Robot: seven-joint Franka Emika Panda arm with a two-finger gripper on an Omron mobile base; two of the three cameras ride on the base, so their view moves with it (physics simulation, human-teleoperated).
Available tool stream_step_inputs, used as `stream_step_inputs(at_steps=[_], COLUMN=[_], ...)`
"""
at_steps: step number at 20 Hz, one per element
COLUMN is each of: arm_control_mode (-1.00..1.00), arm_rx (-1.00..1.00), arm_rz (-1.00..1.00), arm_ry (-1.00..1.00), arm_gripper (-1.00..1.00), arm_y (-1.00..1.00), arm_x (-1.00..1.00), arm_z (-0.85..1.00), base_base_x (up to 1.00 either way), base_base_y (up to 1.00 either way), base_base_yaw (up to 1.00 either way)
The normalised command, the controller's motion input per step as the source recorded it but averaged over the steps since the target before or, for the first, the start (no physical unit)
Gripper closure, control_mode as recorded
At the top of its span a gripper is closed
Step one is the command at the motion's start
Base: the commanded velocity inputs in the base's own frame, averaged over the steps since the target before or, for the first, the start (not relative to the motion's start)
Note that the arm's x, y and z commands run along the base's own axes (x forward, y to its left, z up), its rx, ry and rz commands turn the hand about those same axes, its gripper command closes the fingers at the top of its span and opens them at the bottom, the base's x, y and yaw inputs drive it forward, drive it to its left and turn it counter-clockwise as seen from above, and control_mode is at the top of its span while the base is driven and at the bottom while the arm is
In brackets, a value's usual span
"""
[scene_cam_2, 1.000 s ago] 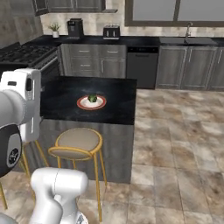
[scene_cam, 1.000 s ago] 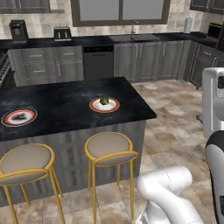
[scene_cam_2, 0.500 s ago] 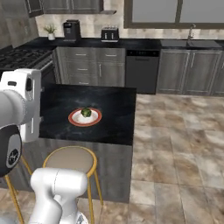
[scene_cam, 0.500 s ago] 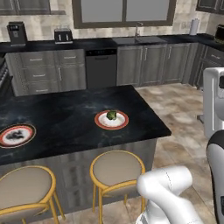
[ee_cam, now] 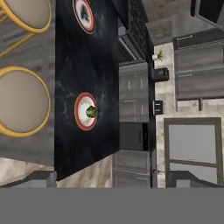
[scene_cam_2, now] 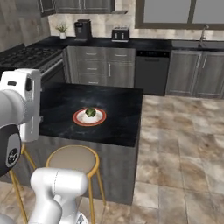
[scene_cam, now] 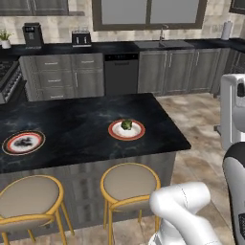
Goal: Transport the steak and broccoli to the fridge. Place the steak on the rack containing meat and place the broccoli on the rack containing the vegetable, ensuring meats and vegetables are on different racks.
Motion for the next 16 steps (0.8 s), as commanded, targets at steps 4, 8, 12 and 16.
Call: stream_step_inputs(at_steps=[4,8,12,16], arm_control_mode=[1.0,1.0,-1.0,-1.0], arm_rx=[0.0,0.0,0.0,0.0], arm_rz=[0.0,0.0,0.02,0.0], arm_ry=[0.0,0.0,0.07,0.25], arm_gripper=[-1.0,-1.0,-1.0,-1.0], arm_y=[0.0,0.0,0.0,0.08], arm_x=[0.0,0.0,0.25,1.0], arm_z=[0.0,0.0,0.0,-0.04], base_base_x=[1.0,0.96,0.74,0.0], base_base_y=[0.0,0.0,0.0,0.0], base_base_yaw=[0.39,0.23,0.11,0.0])
